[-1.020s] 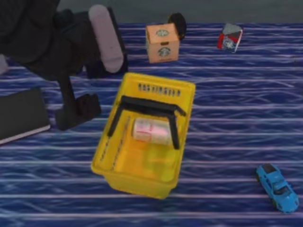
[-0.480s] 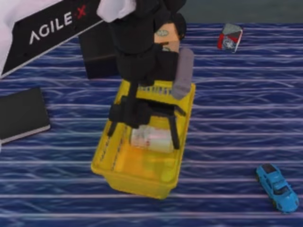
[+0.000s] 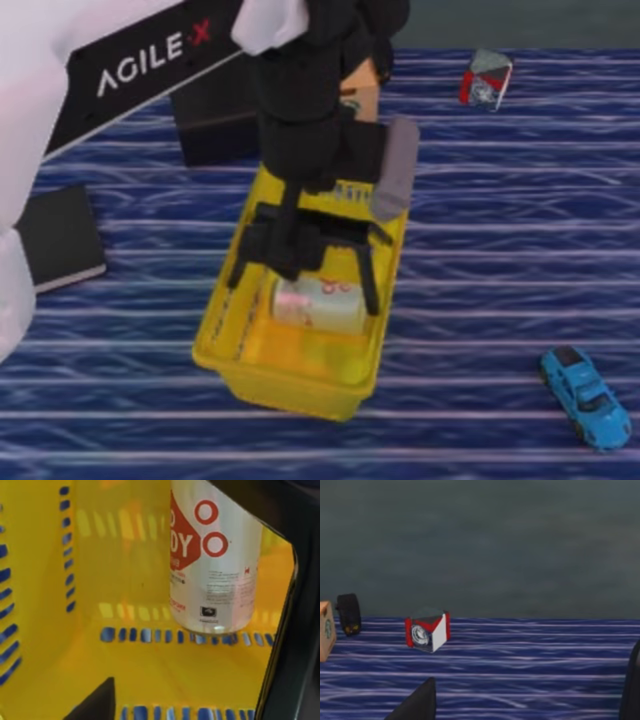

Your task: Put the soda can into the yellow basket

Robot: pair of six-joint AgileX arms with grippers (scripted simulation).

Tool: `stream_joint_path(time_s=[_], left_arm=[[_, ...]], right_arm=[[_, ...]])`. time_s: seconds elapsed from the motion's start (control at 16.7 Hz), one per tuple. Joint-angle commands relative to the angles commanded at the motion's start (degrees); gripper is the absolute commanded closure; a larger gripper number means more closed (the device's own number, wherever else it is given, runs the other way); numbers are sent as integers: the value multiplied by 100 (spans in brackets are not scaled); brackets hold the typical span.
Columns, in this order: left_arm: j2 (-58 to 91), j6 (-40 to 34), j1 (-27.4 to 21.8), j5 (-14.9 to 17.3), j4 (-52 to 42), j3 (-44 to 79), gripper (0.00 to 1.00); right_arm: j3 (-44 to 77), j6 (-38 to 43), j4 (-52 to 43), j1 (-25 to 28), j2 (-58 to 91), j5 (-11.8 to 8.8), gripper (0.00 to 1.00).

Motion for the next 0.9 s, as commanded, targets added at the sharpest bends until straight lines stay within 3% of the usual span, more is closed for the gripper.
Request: stream_joint_path(time_s=[0.54,0.9], left_arm=[[-8,5,-19,-4,430,-442,0],[-8,5,-19,-4,430,-442,45]], right_arm=[[0,0,0,0,0,0,0],[0,0,0,0,0,0,0]])
